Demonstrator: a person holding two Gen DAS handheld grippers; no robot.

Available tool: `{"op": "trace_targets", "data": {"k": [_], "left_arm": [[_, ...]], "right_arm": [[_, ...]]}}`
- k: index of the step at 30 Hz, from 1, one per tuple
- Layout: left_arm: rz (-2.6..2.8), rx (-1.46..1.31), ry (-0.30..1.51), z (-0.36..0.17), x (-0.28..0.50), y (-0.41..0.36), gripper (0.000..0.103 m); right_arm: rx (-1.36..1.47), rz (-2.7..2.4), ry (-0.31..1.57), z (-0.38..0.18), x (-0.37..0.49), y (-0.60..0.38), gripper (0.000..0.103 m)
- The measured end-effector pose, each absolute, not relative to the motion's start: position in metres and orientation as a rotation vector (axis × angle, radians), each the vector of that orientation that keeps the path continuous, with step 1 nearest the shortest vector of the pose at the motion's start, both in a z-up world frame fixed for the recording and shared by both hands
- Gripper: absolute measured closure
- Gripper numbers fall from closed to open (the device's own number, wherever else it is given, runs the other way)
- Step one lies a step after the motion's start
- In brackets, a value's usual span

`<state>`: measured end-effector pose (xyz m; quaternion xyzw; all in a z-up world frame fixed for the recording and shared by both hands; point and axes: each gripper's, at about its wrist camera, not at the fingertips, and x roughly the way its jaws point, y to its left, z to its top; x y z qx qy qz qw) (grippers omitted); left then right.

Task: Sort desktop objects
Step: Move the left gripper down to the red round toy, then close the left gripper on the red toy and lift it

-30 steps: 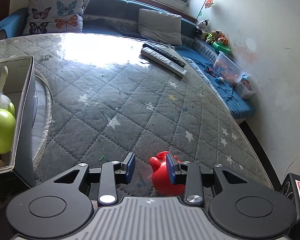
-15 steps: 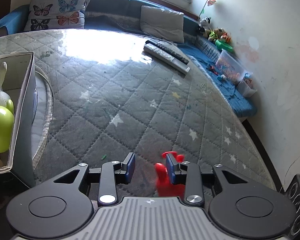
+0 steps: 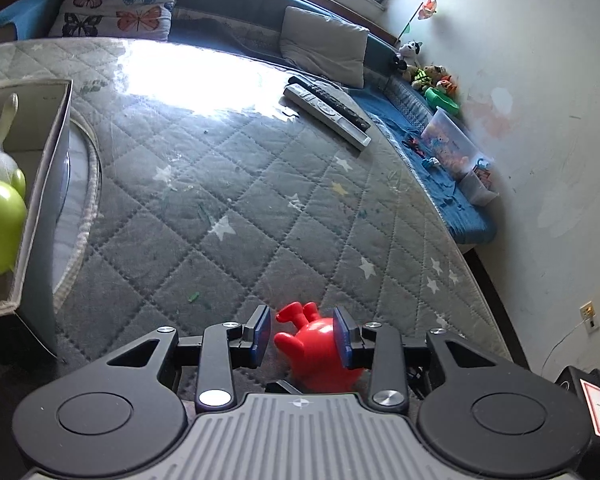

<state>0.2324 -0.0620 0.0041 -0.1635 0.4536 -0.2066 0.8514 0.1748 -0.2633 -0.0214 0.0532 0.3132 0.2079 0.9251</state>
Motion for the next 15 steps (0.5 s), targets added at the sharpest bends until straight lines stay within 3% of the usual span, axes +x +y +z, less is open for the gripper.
{"op": "trace_targets", "data": {"k": [15], "left_arm": [[-0.423, -0.417, 1.001, -0.007, 0.231, -0.054, 0.065]], "right_arm": [[0.144, 0.434, 0.636, -0.024, 0.176, -0.266, 0.027]]}}
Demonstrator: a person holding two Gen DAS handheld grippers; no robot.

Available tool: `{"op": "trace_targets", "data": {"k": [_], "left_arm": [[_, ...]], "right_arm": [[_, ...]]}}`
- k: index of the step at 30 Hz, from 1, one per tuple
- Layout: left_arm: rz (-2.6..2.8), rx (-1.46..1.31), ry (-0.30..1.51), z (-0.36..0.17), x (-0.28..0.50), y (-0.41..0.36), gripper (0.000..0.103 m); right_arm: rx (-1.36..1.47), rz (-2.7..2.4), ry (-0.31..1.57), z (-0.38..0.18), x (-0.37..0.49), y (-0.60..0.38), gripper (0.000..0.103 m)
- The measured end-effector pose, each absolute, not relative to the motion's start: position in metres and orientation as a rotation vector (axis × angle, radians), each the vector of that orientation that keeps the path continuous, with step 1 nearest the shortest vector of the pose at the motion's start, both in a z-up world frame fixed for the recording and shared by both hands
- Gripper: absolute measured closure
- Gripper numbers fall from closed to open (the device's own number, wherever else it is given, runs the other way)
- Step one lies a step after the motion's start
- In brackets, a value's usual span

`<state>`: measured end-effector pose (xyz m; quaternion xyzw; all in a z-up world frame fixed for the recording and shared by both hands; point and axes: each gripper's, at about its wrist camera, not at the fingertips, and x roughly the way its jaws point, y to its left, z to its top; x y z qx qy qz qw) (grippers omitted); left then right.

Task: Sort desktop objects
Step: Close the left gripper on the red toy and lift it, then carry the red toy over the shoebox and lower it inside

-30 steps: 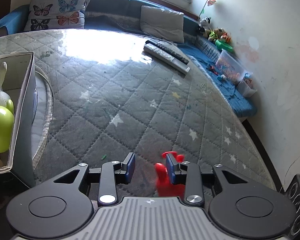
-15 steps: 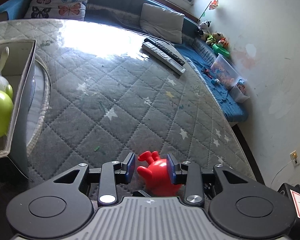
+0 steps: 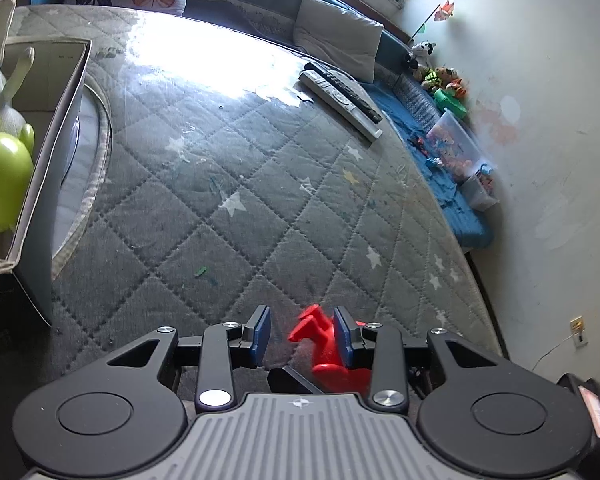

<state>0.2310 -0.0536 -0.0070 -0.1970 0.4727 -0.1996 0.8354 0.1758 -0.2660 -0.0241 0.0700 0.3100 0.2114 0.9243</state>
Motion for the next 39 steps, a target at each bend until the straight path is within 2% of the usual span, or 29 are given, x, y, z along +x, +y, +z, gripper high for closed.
{"op": "trace_targets", "data": {"k": [21, 26, 39], "left_arm": [[-0.399, -0.460, 1.003, -0.022, 0.217, -0.047, 0.068], [-0.405, -0.452, 0.993, -0.022, 0.212, -0.047, 0.068], [-0.418, -0.488, 0.939, -0.014, 0.188, -0.028, 0.069]], "right_arm": [[0.117, 0.418, 0.612, -0.026, 0.157, -0.265, 0.027], [0.079, 0.401, 0.606, -0.026, 0.147, -0.264, 0.044], [0.091, 0.426, 0.621, -0.017, 0.136, -0.254, 0.045]]}}
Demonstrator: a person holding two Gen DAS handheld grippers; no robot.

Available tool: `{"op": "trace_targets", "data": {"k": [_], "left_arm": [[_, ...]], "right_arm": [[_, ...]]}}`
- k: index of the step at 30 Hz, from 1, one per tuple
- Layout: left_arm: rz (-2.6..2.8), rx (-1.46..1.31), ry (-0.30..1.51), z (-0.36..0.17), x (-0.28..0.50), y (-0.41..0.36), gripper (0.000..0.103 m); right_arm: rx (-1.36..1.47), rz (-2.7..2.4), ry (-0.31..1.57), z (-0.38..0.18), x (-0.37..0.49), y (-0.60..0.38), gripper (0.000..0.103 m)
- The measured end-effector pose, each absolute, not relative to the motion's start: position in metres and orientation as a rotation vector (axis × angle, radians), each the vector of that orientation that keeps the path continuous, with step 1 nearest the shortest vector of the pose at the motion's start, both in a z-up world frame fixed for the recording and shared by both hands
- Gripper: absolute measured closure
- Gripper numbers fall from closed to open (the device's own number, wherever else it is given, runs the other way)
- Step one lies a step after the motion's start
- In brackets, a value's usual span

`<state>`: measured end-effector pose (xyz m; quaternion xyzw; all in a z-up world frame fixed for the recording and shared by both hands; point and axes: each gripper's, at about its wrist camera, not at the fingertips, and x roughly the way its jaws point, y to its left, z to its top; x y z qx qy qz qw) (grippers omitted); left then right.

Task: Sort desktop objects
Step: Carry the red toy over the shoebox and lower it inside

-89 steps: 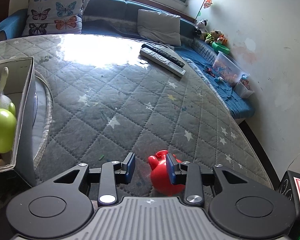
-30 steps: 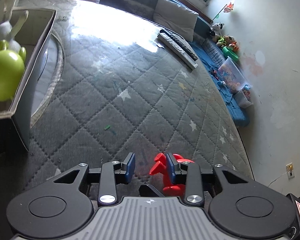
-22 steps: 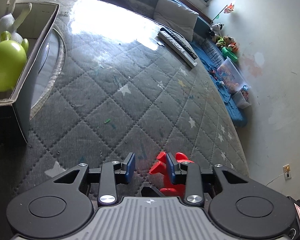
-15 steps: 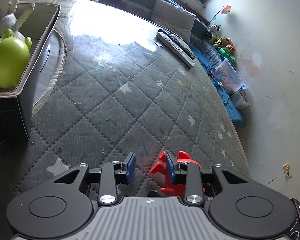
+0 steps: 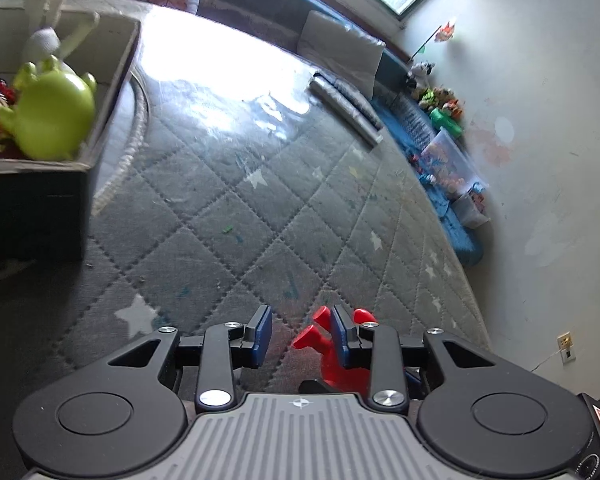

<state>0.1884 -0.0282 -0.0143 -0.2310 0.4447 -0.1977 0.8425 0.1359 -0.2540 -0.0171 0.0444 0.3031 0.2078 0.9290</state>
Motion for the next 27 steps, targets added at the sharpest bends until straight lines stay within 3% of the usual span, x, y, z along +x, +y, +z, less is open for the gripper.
{"op": "trace_targets", "data": {"k": [16, 27], "left_arm": [[-0.327, -0.615, 0.730, 0.038, 0.148, 0.072, 0.069], [-0.220, -0.648, 0.637, 0.059, 0.168, 0.146, 0.069]], "right_arm": [[-0.005, 0.655, 0.545, 0.035, 0.138, -0.164, 0.046], [-0.084, 0.792, 0.504, 0.061, 0.178, -0.080, 0.046]]}}
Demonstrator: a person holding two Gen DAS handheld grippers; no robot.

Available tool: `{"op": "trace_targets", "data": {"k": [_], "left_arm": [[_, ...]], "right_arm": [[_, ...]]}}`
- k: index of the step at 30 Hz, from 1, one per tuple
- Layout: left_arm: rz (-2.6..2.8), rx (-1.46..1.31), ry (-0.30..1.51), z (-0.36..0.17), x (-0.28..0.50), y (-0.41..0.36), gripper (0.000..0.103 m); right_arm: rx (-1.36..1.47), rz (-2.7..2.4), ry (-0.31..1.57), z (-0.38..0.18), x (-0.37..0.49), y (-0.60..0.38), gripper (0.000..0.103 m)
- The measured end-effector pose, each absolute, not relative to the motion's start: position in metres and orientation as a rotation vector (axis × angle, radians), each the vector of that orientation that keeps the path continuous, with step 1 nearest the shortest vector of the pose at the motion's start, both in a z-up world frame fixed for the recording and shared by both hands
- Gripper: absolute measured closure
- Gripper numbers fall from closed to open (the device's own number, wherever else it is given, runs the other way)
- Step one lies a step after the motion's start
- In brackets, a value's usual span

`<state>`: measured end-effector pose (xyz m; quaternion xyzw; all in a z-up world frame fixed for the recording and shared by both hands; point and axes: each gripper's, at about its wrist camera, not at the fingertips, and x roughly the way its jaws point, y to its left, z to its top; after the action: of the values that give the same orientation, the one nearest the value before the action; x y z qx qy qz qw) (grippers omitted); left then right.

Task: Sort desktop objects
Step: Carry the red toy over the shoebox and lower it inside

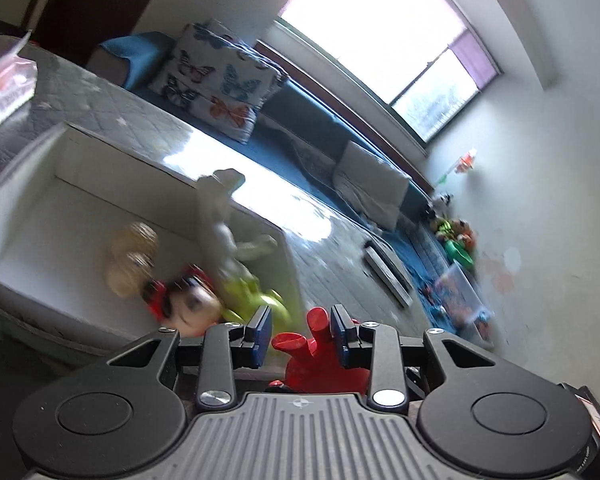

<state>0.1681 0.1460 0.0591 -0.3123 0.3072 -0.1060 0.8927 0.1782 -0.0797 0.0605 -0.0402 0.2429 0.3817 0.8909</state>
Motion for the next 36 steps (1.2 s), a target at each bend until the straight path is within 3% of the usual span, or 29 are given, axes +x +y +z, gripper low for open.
{"op": "trace_targets", "data": {"k": [16, 20, 31, 36], "left_arm": [[-0.154, -0.696, 0.676, 0.032, 0.218, 0.188, 0.069], [-0.140, -0.680, 0.680, 0.030, 0.227, 0.192, 0.069], [-0.103, -0.731, 0.690, 0.014, 0.235, 0.205, 0.068], [-0.079, -0.732, 0.686, 0.012, 0.233, 0.209, 0.068]], "right_arm": [[-0.158, 0.818, 0.562, 0.038, 0.227, -0.025, 0.046], [-0.160, 0.811, 0.565, 0.037, 0.237, -0.019, 0.055], [-0.175, 0.777, 0.579, 0.028, 0.252, -0.010, 0.054], [-0.179, 0.766, 0.579, 0.026, 0.253, -0.010, 0.048]]}}
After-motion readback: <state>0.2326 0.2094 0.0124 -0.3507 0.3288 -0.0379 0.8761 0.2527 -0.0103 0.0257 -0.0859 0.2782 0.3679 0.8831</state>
